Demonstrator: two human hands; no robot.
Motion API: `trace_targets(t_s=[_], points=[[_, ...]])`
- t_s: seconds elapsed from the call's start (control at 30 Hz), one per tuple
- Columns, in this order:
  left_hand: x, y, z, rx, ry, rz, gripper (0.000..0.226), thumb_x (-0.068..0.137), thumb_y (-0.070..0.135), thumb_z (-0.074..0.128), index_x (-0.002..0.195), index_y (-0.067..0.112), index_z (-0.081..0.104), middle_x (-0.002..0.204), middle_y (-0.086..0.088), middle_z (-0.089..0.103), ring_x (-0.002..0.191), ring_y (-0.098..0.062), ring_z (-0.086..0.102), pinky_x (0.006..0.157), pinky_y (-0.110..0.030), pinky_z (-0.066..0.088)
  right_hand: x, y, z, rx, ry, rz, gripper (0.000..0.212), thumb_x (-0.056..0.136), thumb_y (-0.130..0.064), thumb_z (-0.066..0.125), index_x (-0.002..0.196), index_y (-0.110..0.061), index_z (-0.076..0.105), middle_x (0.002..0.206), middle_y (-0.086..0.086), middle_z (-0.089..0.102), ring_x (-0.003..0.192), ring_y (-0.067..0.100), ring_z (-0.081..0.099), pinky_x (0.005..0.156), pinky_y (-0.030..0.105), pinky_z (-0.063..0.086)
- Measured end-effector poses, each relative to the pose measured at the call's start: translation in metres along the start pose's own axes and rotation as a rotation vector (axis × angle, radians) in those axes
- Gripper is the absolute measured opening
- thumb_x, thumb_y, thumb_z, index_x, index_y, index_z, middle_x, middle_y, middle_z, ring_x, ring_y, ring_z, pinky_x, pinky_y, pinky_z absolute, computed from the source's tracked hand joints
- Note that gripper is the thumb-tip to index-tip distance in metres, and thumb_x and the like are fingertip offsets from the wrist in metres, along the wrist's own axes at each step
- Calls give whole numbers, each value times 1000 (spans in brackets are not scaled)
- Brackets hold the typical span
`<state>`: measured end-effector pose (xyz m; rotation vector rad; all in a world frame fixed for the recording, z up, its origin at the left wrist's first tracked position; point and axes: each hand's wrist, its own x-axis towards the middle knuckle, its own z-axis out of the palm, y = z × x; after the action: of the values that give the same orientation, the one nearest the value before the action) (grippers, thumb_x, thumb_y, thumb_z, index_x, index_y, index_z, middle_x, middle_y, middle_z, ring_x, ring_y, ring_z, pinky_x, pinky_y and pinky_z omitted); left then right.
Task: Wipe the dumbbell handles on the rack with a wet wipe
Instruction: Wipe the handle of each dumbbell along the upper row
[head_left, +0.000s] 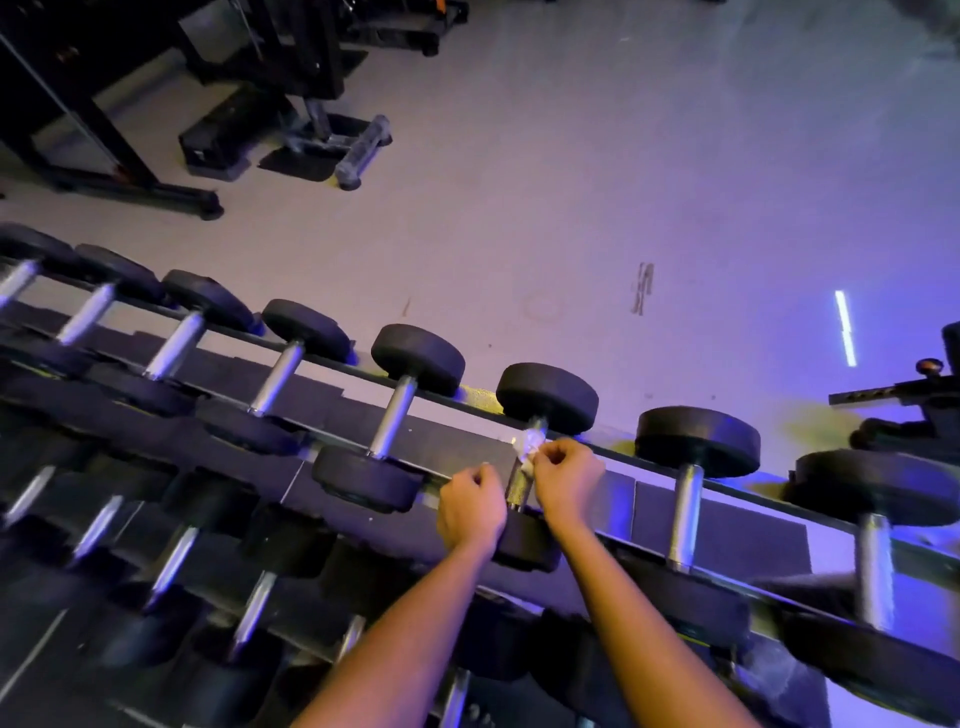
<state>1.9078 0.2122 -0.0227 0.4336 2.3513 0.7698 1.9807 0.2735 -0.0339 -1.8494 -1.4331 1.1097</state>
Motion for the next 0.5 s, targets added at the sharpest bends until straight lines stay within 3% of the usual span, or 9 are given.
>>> trace_targets(t_s=[0.2, 0.37, 0.5], points=[[3, 1, 2, 20, -5, -19, 33, 95, 37, 43, 85, 16, 67, 96, -8, 66, 81, -26, 54, 71, -31, 38, 37, -10, 3, -9, -2, 3, 16, 76, -9, 69, 66, -21, 68, 70, 4, 69, 74, 25, 64, 66, 25, 42], [4, 2, 2, 29, -9, -33, 33, 94, 36, 44, 76, 15, 63, 84, -6, 61, 76, -25, 51, 69, -30, 37, 19, 4, 2, -213, -219, 6, 15, 69, -6, 63, 60, -17, 66, 70, 5, 70, 76, 26, 65, 71, 33, 54], [2, 4, 1, 35, -8, -18, 32, 95, 34, 44, 75, 18, 62, 76, 0, 54, 67, -17, 47, 65, -28, 34, -12, 17, -2, -207, -250, 6, 13, 71, -6, 67, 63, -16, 70, 74, 9, 72, 78, 27, 66, 75, 34, 53]])
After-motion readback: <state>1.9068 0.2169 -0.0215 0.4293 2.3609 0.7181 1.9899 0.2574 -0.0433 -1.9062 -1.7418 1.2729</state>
